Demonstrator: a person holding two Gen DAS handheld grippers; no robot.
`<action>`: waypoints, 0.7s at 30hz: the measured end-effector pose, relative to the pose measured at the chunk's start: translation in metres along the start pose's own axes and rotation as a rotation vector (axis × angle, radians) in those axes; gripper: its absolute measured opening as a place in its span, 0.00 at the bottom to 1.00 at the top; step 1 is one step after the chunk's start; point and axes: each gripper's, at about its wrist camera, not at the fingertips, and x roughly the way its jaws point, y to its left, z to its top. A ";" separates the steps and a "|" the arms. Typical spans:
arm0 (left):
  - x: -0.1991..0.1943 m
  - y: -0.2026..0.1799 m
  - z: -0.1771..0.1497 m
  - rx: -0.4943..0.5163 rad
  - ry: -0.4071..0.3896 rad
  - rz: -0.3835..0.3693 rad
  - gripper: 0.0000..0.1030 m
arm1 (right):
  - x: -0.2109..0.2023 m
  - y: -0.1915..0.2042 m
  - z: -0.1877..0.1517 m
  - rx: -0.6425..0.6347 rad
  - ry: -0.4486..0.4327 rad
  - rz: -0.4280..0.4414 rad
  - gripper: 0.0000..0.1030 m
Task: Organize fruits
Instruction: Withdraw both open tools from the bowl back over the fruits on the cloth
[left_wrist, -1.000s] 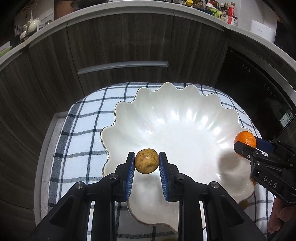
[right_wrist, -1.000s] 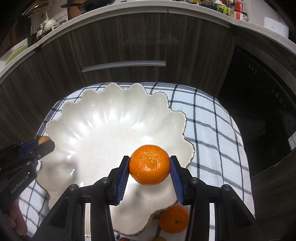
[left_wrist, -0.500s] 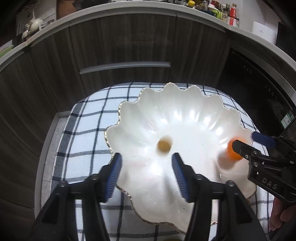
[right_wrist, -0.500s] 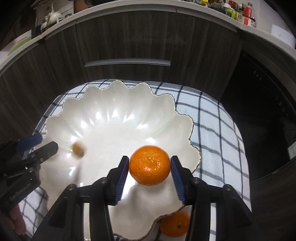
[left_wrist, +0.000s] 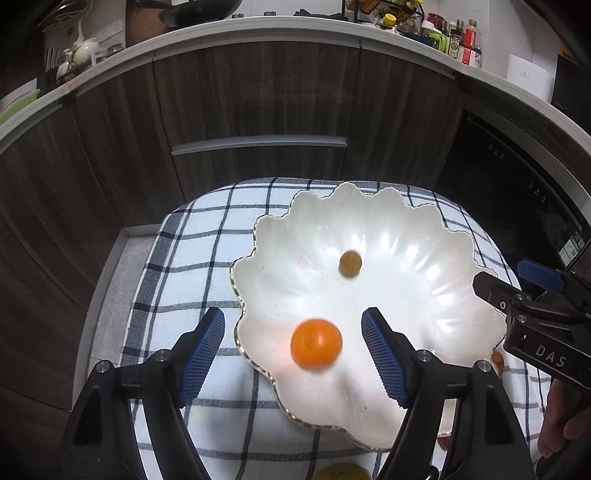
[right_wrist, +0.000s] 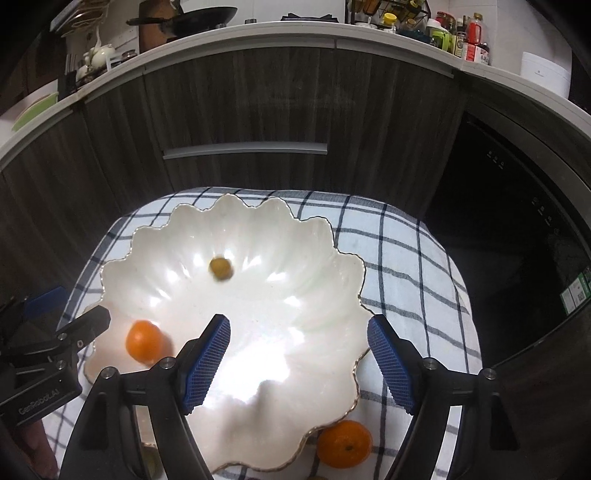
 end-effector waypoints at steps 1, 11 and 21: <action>-0.001 0.001 -0.001 -0.002 0.000 0.006 0.78 | -0.002 0.000 -0.001 -0.001 -0.003 -0.001 0.75; -0.016 -0.001 -0.008 0.002 0.000 0.031 0.79 | -0.016 -0.002 -0.008 0.005 -0.013 0.007 0.75; -0.038 -0.008 -0.020 0.026 -0.001 0.033 0.79 | -0.048 -0.003 -0.022 0.015 -0.062 -0.002 0.75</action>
